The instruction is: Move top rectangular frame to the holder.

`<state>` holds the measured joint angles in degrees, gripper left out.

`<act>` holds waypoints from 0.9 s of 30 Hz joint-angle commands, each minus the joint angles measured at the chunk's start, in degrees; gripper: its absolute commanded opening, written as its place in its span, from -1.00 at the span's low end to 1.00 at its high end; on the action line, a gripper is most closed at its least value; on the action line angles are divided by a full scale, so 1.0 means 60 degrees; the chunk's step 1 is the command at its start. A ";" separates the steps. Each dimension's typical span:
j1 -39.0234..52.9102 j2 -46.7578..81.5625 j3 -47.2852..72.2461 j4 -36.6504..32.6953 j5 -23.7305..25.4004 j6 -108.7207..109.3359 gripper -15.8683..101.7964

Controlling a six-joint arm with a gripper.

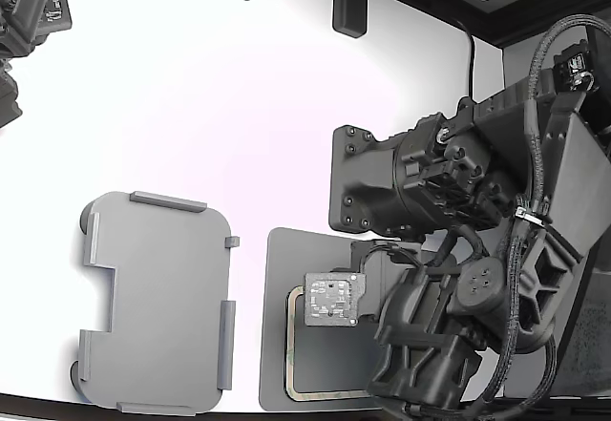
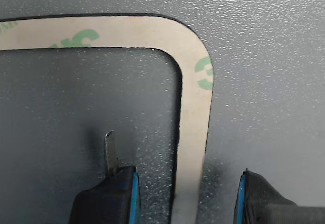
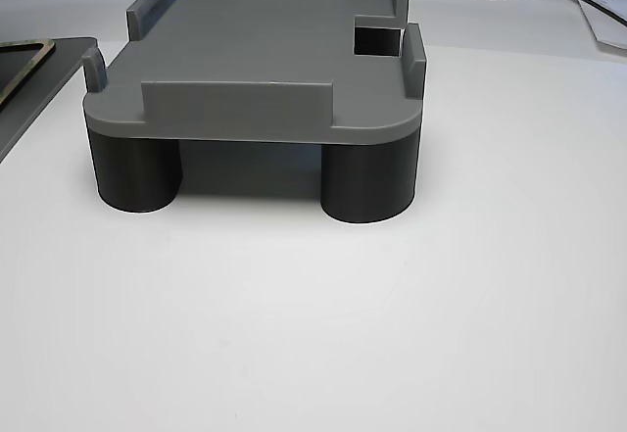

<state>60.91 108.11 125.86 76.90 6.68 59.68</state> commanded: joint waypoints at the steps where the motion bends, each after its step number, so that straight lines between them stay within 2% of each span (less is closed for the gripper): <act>1: -0.0146 0.0352 -0.0029 -0.0073 0.0059 -0.0044 0.57; 15: -0.0190 0.0630 0.0571 -0.0645 0.0161 -0.0044 0.33; 22: -0.0205 0.0791 0.0894 -0.0864 0.0132 0.0059 0.14; 25: -0.0205 0.0864 0.0981 -0.0879 0.0146 0.0073 0.00; 27: -0.0220 0.0908 0.1055 -0.0879 0.0161 0.0073 -0.19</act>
<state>60.73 112.24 132.80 71.63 7.47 60.03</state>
